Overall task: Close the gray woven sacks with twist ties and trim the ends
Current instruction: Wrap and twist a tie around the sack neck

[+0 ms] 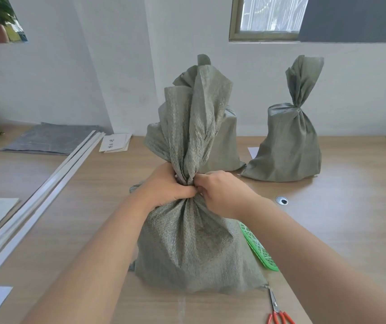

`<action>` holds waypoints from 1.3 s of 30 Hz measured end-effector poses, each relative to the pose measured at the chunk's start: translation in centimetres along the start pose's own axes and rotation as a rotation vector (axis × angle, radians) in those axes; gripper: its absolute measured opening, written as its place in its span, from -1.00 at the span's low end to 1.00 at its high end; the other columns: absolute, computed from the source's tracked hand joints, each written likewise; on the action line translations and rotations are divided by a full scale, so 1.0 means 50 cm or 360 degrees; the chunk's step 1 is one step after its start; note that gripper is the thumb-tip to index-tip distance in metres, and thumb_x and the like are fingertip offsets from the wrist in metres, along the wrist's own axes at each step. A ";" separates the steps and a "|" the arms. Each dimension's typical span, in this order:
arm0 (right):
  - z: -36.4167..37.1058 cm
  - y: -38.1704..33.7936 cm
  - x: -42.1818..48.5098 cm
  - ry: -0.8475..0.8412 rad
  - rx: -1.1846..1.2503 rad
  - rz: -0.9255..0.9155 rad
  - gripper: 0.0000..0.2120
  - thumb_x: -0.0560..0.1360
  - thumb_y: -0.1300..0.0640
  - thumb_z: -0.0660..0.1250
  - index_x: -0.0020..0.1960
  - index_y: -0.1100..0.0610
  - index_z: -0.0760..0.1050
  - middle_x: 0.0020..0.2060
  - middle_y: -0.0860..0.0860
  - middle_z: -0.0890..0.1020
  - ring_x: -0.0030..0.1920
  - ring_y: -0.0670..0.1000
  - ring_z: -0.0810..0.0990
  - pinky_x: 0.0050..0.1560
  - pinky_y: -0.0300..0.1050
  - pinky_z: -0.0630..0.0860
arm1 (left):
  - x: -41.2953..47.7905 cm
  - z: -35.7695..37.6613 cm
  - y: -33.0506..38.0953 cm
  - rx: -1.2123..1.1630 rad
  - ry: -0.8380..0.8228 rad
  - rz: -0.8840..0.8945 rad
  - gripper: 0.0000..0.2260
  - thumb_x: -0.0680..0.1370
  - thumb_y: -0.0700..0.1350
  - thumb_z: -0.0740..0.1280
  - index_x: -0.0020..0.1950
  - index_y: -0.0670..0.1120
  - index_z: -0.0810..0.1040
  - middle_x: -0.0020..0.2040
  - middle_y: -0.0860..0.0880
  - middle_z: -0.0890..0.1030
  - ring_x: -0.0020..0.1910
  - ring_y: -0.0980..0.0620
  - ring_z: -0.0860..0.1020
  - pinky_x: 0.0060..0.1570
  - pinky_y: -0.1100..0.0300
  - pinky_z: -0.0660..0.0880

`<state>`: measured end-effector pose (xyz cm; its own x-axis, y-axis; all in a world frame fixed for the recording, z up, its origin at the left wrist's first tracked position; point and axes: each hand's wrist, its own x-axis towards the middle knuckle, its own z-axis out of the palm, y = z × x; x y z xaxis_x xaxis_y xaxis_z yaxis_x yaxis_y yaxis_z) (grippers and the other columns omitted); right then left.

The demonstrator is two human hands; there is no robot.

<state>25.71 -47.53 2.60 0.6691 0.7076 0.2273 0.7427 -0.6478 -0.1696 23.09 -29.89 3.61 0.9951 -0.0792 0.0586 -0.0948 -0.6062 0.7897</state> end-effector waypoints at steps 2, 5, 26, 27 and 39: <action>0.000 0.005 0.004 -0.0009 -0.0041 -0.0039 -0.87 0.50 0.06 0.07 -0.15 0.06 0.35 -0.32 0.08 0.52 -0.25 0.24 0.53 -0.29 0.00 0.41 | -0.001 -0.003 -0.001 0.0043 0.0020 -0.0014 -0.77 0.28 -0.12 0.48 -0.12 -0.17 0.66 -0.15 -0.12 0.72 -0.09 0.04 0.68 -0.02 -0.04 0.61; -0.001 0.017 0.005 0.0051 -0.0147 -0.0172 -0.77 0.45 -0.08 0.00 -0.26 0.01 0.31 -0.49 -0.07 0.26 -0.44 0.16 0.35 -0.40 -0.05 0.42 | -0.005 -0.003 0.003 0.0108 -0.0034 0.0005 -0.82 0.29 -0.16 0.46 -0.24 -0.23 0.54 -0.33 -0.08 0.61 -0.31 0.12 0.51 -0.26 0.10 0.48; 0.003 0.035 0.022 0.0260 -0.0409 -0.0341 -0.68 0.49 -0.05 -0.05 -0.21 0.10 0.37 -0.39 -0.02 0.51 -0.40 0.16 0.52 -0.45 -0.08 0.37 | 0.001 -0.009 -0.009 0.0166 -0.0020 0.0081 -0.71 0.31 0.07 0.44 -0.06 -0.05 0.68 -0.10 0.01 0.72 0.00 0.09 0.66 0.05 -0.05 0.60; 0.006 0.037 0.026 0.0253 -0.0401 -0.0327 -0.69 0.48 -0.06 -0.05 -0.24 0.08 0.34 -0.42 0.00 0.52 -0.43 0.18 0.51 -0.46 -0.11 0.35 | 0.001 -0.011 -0.007 0.0178 -0.0029 0.0079 -0.69 0.31 0.07 0.43 -0.03 -0.05 0.68 -0.08 0.02 0.72 0.02 0.10 0.66 0.07 -0.05 0.60; 0.018 0.040 0.013 0.0431 -0.0163 -0.0219 -0.72 0.38 0.00 0.13 -0.45 0.06 0.17 -0.61 -0.02 0.18 -0.61 0.20 0.28 -0.55 -0.17 0.23 | 0.002 -0.005 -0.001 0.0064 -0.0071 -0.0031 -0.98 0.43 -0.07 0.47 -0.16 0.05 0.68 -0.14 0.18 0.70 -0.08 0.29 0.60 -0.06 0.40 0.49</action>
<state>27.66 -48.09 1.56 0.5205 0.6987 0.4909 0.8101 -0.5858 -0.0251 23.20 -29.67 3.74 0.9947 -0.1019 0.0157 -0.0775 -0.6392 0.7651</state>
